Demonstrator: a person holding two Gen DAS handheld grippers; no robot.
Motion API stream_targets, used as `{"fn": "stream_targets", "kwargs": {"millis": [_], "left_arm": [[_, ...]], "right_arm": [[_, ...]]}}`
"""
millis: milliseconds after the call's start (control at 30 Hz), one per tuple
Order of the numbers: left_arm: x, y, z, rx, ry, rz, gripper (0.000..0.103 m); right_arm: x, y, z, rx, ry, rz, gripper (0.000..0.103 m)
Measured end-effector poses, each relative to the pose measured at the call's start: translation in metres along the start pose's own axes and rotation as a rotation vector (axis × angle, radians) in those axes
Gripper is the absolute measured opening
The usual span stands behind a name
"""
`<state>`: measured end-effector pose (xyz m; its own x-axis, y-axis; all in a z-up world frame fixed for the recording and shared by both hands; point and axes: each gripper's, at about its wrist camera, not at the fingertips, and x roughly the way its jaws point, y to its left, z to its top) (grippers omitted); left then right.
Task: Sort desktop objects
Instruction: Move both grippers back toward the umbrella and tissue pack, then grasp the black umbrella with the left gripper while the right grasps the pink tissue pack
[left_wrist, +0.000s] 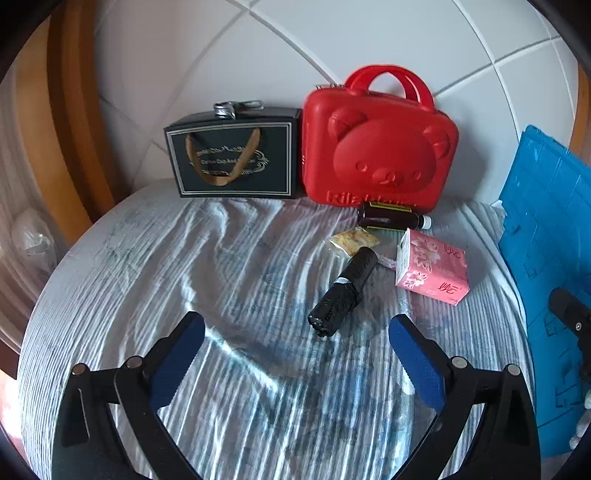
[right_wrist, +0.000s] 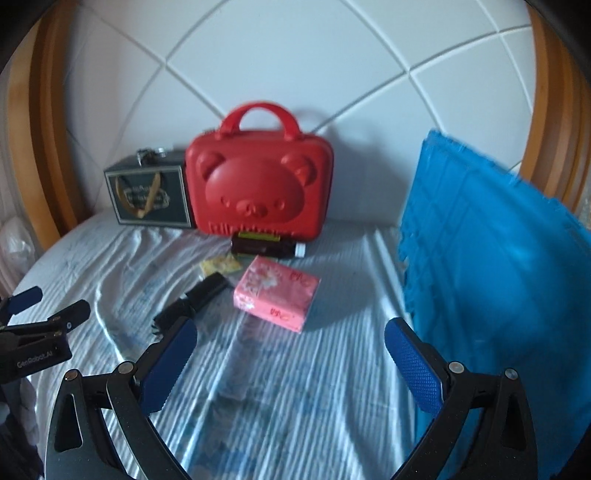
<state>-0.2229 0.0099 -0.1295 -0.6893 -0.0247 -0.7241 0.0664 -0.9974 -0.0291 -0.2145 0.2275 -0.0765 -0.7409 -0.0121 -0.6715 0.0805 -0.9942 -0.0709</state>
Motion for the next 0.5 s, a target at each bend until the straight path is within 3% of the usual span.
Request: {"fn": "stream_targets", "kwargs": {"millis": [200,233,300,433,500], "left_arm": [[0.080,-0.022,0.009,0.083,0.076,-0.044,0.099],[0.092,-0.026,0.011,0.089,0.089,-0.053,0.096],[0.120,-0.033,0.013,0.098,0.130,-0.080,0.081],[0.165,-0.045,0.012,0.119,0.187,-0.089,0.073],[0.182,-0.050,0.013,0.124,0.201,-0.082,0.073]], "right_arm": [[0.080,0.005,0.000,0.035,0.113,0.014,0.103],[0.094,0.004,0.001,0.039,0.125,0.013,0.103],[0.111,-0.001,0.002,0.056,0.134,-0.009,0.103],[0.149,-0.029,-0.001,0.118,0.171,-0.100,0.103],[0.162,-0.040,-0.005,0.130,0.193,-0.126,0.091]]}}
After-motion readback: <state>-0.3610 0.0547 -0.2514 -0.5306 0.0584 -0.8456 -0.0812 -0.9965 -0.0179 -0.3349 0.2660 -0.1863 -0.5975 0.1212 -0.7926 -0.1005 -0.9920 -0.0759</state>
